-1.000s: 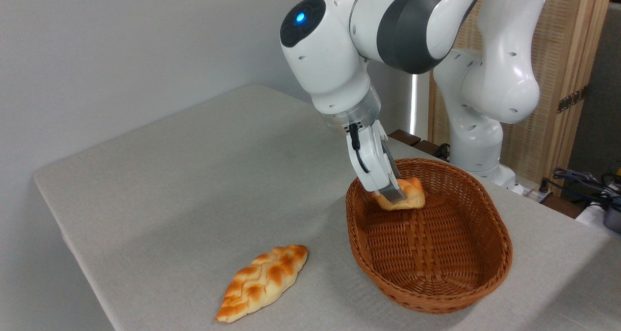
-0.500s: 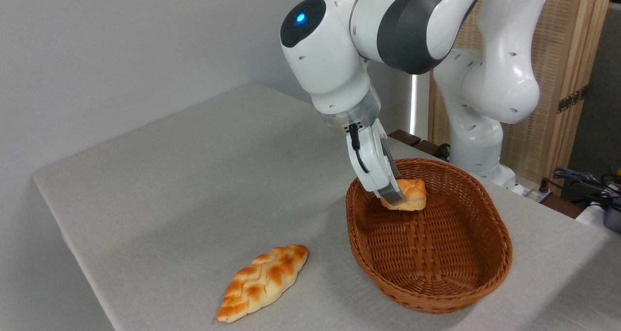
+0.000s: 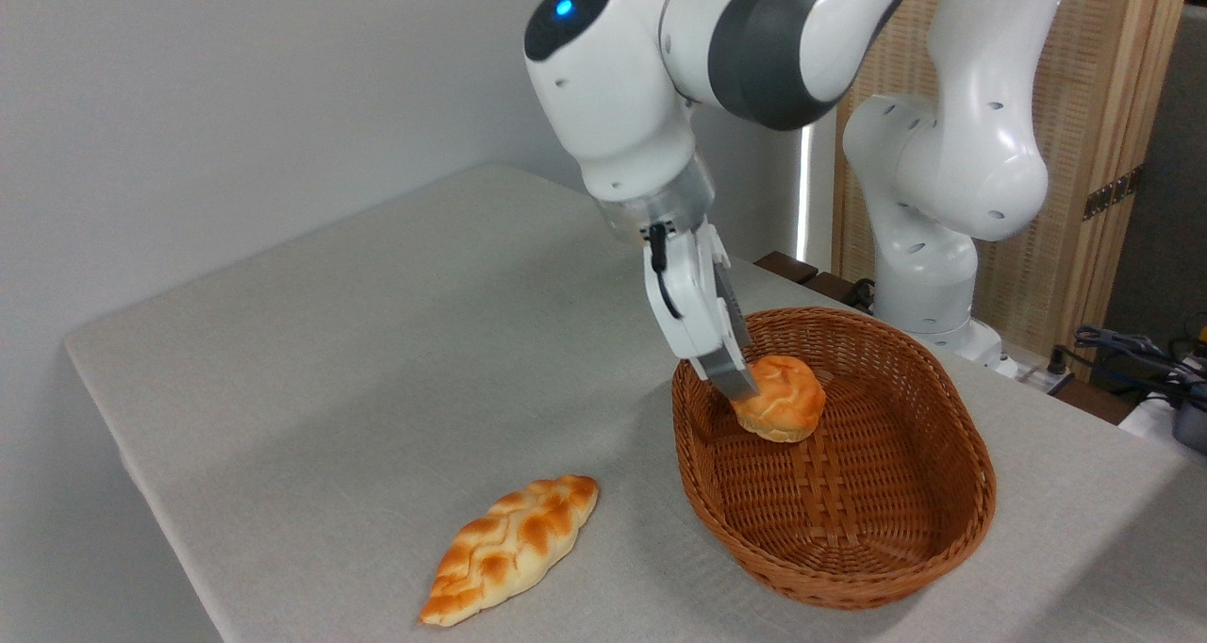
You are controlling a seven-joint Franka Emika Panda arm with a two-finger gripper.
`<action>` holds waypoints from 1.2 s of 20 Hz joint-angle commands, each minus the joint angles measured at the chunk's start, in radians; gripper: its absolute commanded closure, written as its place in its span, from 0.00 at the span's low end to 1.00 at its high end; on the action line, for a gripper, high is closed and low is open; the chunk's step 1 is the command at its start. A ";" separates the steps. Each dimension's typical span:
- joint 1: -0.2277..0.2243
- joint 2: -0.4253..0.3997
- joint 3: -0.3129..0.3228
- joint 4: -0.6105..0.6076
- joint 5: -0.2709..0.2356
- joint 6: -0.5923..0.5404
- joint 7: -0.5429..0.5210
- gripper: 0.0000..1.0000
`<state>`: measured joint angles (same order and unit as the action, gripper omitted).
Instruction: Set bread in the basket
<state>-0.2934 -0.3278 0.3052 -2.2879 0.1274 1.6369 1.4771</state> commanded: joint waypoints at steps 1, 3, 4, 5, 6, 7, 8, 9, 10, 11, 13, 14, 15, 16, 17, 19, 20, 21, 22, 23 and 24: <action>-0.007 -0.001 -0.014 0.073 0.001 0.012 -0.018 0.27; 0.006 0.033 -0.029 0.158 -0.015 0.014 -0.043 0.14; 0.019 0.056 -0.043 0.210 -0.034 0.014 -0.087 0.05; 0.032 0.087 -0.050 0.269 -0.054 0.014 -0.142 0.00; 0.037 0.110 -0.061 0.315 -0.071 0.012 -0.190 0.00; 0.039 0.125 -0.063 0.346 -0.083 0.014 -0.230 0.00; 0.039 0.140 -0.063 0.372 -0.100 0.014 -0.268 0.00; 0.040 0.148 -0.063 0.395 -0.118 0.014 -0.299 0.00; 0.040 0.157 -0.061 0.413 -0.130 0.014 -0.316 0.00; 0.040 0.165 -0.058 0.430 -0.143 0.014 -0.327 0.00; 0.071 0.177 -0.064 0.456 -0.163 0.014 -0.374 0.00; 0.083 0.194 -0.070 0.485 -0.182 0.014 -0.411 0.00; 0.097 0.219 -0.086 0.520 -0.205 0.014 -0.451 0.00; 0.118 0.237 -0.107 0.550 -0.213 0.014 -0.492 0.00; 0.129 0.256 -0.133 0.573 -0.206 0.014 -0.533 0.00; 0.135 0.280 -0.158 0.605 -0.196 0.014 -0.619 0.00; 0.151 0.286 -0.161 0.614 -0.198 0.014 -0.656 0.00; 0.172 0.289 -0.181 0.622 -0.198 0.014 -0.672 0.00; 0.215 0.289 -0.225 0.625 -0.196 0.014 -0.673 0.00; 0.252 0.289 -0.265 0.625 -0.196 0.012 -0.672 0.00; 0.260 0.288 -0.288 0.622 -0.195 0.012 -0.672 0.00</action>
<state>-0.1134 -0.0515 0.1026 -1.6922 -0.0593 1.6608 0.8213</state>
